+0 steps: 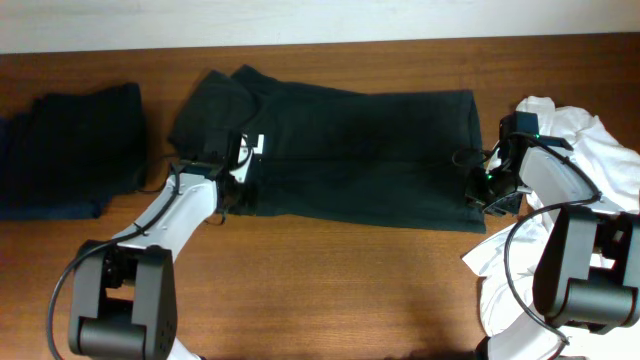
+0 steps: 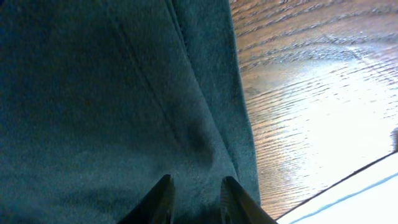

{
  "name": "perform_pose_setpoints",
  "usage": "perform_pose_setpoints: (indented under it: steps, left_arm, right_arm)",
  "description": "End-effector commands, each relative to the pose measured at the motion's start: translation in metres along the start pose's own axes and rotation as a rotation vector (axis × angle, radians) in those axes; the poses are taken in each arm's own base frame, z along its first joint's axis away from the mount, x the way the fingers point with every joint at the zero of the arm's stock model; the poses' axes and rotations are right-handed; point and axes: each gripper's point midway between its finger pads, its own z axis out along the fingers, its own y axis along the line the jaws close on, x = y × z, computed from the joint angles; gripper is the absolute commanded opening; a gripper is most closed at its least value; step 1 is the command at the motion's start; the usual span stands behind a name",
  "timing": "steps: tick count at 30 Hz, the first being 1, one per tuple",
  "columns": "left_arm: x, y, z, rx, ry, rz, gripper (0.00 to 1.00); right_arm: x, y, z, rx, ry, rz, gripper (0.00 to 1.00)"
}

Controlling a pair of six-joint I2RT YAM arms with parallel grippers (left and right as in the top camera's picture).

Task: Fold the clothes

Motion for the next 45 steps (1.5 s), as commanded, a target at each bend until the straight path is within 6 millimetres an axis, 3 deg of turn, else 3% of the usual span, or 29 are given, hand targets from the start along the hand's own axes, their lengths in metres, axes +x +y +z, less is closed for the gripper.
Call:
perform_pose_setpoints:
  steps: [1,2,3,4,5,6,7,9,10,12,13,16,19,26,29,30,33,34,37,38,39,41,43,45]
  left_arm:
    - [-0.089,-0.009,-0.052,0.045,-0.234,0.0,0.01]
    - [-0.133,-0.018,-0.086,0.099,-0.368,-0.001,0.01]
    - [-0.149,-0.018,-0.1,0.108,-0.421,-0.04,0.11]
    - [-0.146,-0.019,-0.099,0.118,-0.406,-0.038,0.55]
    - [-0.135,-0.019,-0.093,0.116,-0.359,-0.039,0.7]
    - [-0.098,-0.011,-0.081,0.074,-0.201,-0.053,0.73]
    - [-0.067,0.007,-0.077,-0.018,-0.078,-0.066,0.7]
    - [-0.027,0.034,-0.074,-0.116,0.075,-0.097,0.42]
    - [-0.007,0.049,-0.069,-0.149,0.136,-0.183,0.36]
    - [0.023,0.066,-0.048,-0.157,0.198,-0.279,0.35]
    - [0.031,0.067,-0.035,-0.151,0.197,-0.288,0.4]
    - [0.056,0.064,-0.003,-0.151,0.196,-0.285,0.4]
    - [0.05,0.065,0.01,-0.15,0.128,-0.289,0.45]
    - [0.032,0.083,0.009,-0.243,0.037,-0.328,0.44]
    - [0.029,0.085,0.009,-0.25,0.025,-0.329,0.01]
    - [0.035,0.09,0.007,-0.288,0.043,-0.325,0.0]
    - [0.071,0.13,-0.017,-0.571,0.173,-0.274,0.0]
    - [0.071,0.143,-0.026,-0.665,0.168,-0.26,0.01]
    - [0.069,0.184,-0.07,-1.01,0.156,-0.203,0.25]
    - [0.061,0.188,-0.073,-1.041,0.109,-0.223,0.25]
    - [0.053,0.193,-0.072,-1.04,0.054,-0.268,0.35]
    - [0.057,0.195,-0.062,-0.971,0.065,-0.308,0.39]
    - [0.054,0.176,-0.043,-0.719,0.066,-0.357,0.34]
    - [0.022,0.148,-0.054,-0.535,-0.03,-0.327,0.32]
  right_arm:
    - [0.001,-0.002,0.002,0.004,0.006,0.008,0.29]
    - [0.001,-0.002,0.002,0.004,0.006,0.008,0.29]
    - [0.001,-0.002,0.002,0.004,0.006,0.008,0.29]
    - [0.001,-0.002,0.002,0.004,0.006,0.008,0.29]
    - [0.001,-0.002,0.002,0.004,0.007,0.008,0.29]
    - [0.001,-0.002,0.002,0.004,0.006,0.008,0.29]
    - [0.001,-0.002,0.002,0.003,0.007,0.008,0.29]
    - [0.002,-0.002,0.002,0.004,0.009,0.009,0.29]
    - [0.002,-0.002,0.002,0.004,0.01,0.008,0.29]
    - [0.002,-0.002,0.002,0.004,0.01,0.009,0.29]
    - [0.002,-0.002,0.002,0.004,0.01,0.009,0.29]
    - [0.002,-0.002,0.002,0.004,0.01,0.009,0.29]
    - [0.002,-0.002,0.002,0.004,0.01,0.009,0.29]
    - [0.002,-0.002,0.002,0.004,0.01,0.009,0.29]
    - [0.002,-0.002,0.002,0.004,0.01,0.009,0.29]
    - [0.002,-0.002,0.002,0.005,0.009,0.009,0.29]
    - [-0.001,-0.011,0.001,0.052,-0.005,0.008,0.29]
    - [0.0,-0.011,0.001,0.055,-0.005,0.008,0.29]
    - [0.0,-0.015,0.001,0.075,-0.004,0.008,0.29]
    - [0.001,-0.015,0.001,0.076,-0.002,0.009,0.29]
    - [0.002,-0.015,0.001,0.077,0.003,0.009,0.29]
    - [0.002,-0.016,0.001,0.081,0.003,0.009,0.29]
    - [0.002,-0.016,0.001,0.084,0.002,0.009,0.29]
    - [0.002,-0.016,0.001,0.084,0.002,0.009,0.29]
